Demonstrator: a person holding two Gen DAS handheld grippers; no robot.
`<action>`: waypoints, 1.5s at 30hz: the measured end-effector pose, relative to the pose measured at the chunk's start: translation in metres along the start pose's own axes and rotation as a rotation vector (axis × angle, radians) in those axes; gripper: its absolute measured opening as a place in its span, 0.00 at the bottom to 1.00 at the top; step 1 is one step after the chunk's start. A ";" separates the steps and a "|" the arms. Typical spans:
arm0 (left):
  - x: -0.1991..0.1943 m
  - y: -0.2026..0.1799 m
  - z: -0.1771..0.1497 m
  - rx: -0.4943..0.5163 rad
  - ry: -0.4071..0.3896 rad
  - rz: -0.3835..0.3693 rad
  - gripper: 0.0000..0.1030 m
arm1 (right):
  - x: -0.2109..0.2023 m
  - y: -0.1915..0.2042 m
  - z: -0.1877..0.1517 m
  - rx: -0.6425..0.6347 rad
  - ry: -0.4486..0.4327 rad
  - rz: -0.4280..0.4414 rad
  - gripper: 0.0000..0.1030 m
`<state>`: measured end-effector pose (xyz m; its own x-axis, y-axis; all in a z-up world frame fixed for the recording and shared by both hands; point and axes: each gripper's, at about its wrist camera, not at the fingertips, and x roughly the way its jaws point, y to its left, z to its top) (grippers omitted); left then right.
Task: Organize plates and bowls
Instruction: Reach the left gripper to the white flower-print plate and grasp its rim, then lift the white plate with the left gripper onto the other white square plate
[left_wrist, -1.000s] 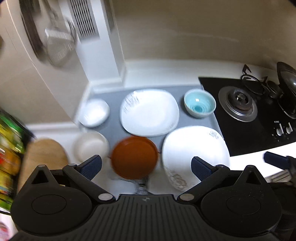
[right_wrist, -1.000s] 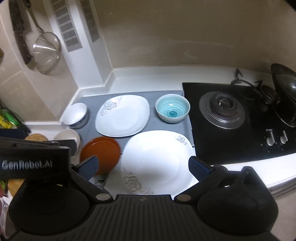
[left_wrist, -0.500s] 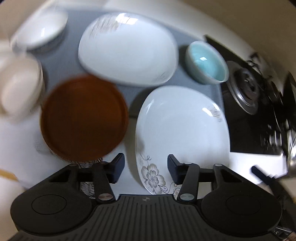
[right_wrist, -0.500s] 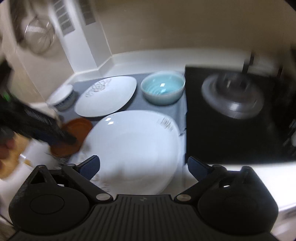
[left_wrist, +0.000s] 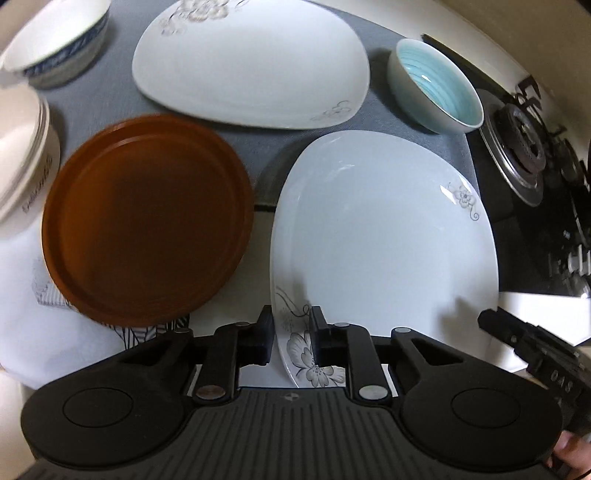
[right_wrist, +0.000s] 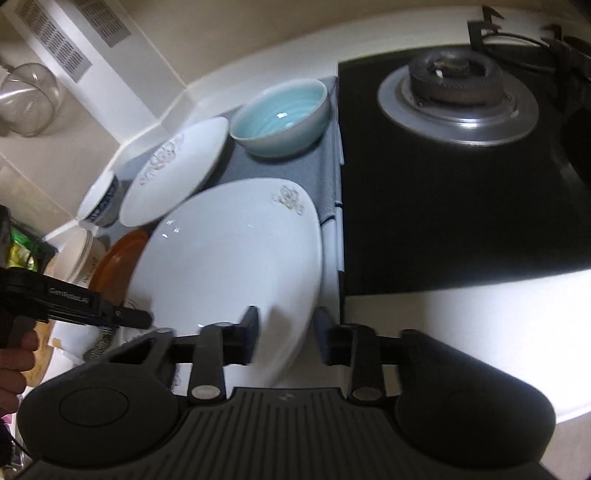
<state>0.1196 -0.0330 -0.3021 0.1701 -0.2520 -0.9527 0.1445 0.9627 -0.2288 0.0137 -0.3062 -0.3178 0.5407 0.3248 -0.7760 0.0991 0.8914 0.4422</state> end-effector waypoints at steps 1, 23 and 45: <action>-0.001 0.001 0.000 -0.005 0.001 -0.001 0.20 | 0.000 -0.003 0.000 0.013 0.000 0.006 0.19; 0.010 -0.002 -0.002 -0.060 0.046 -0.080 0.29 | 0.014 -0.034 -0.005 0.218 0.067 0.114 0.16; -0.043 -0.005 -0.016 -0.081 -0.015 -0.051 0.21 | -0.016 -0.027 -0.008 0.290 -0.018 0.187 0.18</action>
<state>0.0962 -0.0255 -0.2630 0.1789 -0.3016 -0.9365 0.0743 0.9533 -0.2928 -0.0040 -0.3328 -0.3211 0.5865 0.4658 -0.6626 0.2292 0.6893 0.6873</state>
